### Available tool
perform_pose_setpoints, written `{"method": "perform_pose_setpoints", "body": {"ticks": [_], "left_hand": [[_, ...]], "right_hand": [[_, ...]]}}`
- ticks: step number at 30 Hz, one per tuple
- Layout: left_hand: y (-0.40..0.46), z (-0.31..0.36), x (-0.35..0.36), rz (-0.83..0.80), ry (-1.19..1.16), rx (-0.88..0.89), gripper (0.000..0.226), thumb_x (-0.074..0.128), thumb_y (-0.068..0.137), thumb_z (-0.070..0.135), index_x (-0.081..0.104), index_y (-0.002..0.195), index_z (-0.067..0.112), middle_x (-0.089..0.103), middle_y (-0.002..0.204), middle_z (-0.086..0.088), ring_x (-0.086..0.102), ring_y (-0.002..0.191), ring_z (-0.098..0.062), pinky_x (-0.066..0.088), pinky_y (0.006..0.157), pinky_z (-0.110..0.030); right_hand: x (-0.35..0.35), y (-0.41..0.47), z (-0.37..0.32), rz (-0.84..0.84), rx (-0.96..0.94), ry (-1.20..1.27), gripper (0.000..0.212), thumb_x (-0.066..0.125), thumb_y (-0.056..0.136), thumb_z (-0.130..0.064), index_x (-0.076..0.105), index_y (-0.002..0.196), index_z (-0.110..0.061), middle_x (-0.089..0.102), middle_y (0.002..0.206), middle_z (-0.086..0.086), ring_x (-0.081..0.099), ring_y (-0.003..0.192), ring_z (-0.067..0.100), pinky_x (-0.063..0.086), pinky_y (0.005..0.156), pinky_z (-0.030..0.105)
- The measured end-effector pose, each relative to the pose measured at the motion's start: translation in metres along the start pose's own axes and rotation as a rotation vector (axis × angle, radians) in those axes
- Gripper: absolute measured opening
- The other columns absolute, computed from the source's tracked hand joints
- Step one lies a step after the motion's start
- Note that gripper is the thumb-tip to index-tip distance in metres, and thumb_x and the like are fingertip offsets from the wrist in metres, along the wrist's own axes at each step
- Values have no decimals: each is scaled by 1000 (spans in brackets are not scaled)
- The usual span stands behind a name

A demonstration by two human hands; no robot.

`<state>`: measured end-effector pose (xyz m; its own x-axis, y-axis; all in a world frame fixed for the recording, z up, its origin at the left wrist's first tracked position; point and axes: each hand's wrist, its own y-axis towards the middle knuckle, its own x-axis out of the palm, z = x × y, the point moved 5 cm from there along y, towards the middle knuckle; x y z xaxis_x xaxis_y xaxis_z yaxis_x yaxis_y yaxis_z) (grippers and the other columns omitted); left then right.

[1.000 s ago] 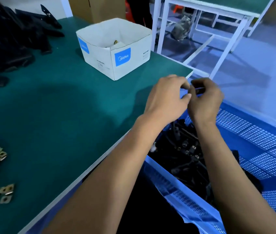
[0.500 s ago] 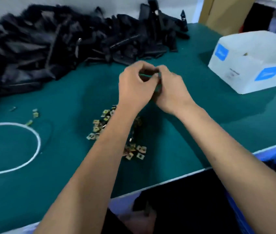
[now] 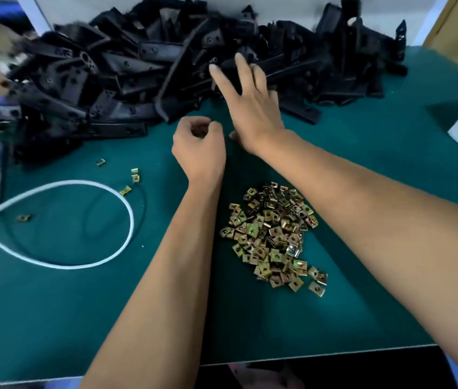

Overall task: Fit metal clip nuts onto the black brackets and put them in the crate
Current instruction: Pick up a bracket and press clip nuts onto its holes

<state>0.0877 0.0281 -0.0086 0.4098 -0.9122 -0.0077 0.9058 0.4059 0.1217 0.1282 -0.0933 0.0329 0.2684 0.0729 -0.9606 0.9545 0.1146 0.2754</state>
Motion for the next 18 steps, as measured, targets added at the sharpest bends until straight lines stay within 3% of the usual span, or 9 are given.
{"method": "perform_pose_setpoints", "body": {"ticks": [3, 5, 8, 11, 14, 16, 18], "left_hand": [[0, 0, 3, -12, 4, -27, 10, 61, 74, 29, 66, 82, 25, 71, 84, 1, 73, 83, -22, 60, 84, -48], [0, -2, 2, 5, -19, -52, 12, 61, 75, 28, 67, 83, 22, 71, 85, -1, 73, 84, -23, 60, 85, -48], [3, -6, -1, 40, -127, -131, 10, 62, 83, 22, 66, 85, 13, 72, 86, -7, 75, 79, -24, 61, 86, -50], [8, -13, 1, 32, -316, -270, 15, 59, 96, 20, 60, 88, 8, 68, 86, -8, 73, 64, -17, 63, 84, -43], [10, -15, 8, -52, -433, -378, 28, 56, 102, 27, 60, 103, -1, 67, 97, -18, 74, 65, -18, 64, 79, -36], [7, -15, 16, -152, -466, -413, 41, 57, 103, 32, 60, 116, -7, 68, 110, -25, 75, 72, -23, 64, 76, -34], [2, -14, 21, -238, -487, -424, 45, 58, 103, 35, 58, 119, -7, 67, 116, -28, 77, 77, -27, 63, 74, -32]], "right_hand": [[3, 14, -5, -97, -47, 116, 71, 62, 98, -13, 32, 156, -41, 25, 162, 13, 23, 148, 36, 28, 113, 50], [0, 14, -7, -31, -53, 148, 39, 54, 102, -20, 55, 140, -28, 42, 147, 11, 45, 131, 36, 38, 100, 46], [0, 5, -3, 83, 19, 214, 16, 66, 97, -22, 63, 110, -13, 48, 131, 14, 60, 100, 32, 45, 78, 36], [1, -10, 7, 230, 186, 436, 18, 79, 89, -22, 63, 82, -16, 55, 112, 5, 57, 81, 18, 48, 75, 31], [-2, -22, 20, 348, 358, 770, 19, 78, 84, -18, 64, 71, -18, 64, 73, -8, 56, 62, 1, 45, 58, 15], [-15, -34, 23, 516, 392, 883, 15, 75, 79, -12, 63, 69, -14, 62, 65, -11, 56, 58, 2, 43, 55, 13], [-32, -47, 27, 687, 351, 874, 12, 72, 77, -9, 62, 70, -10, 62, 66, -9, 60, 63, 6, 49, 61, 20]]}}
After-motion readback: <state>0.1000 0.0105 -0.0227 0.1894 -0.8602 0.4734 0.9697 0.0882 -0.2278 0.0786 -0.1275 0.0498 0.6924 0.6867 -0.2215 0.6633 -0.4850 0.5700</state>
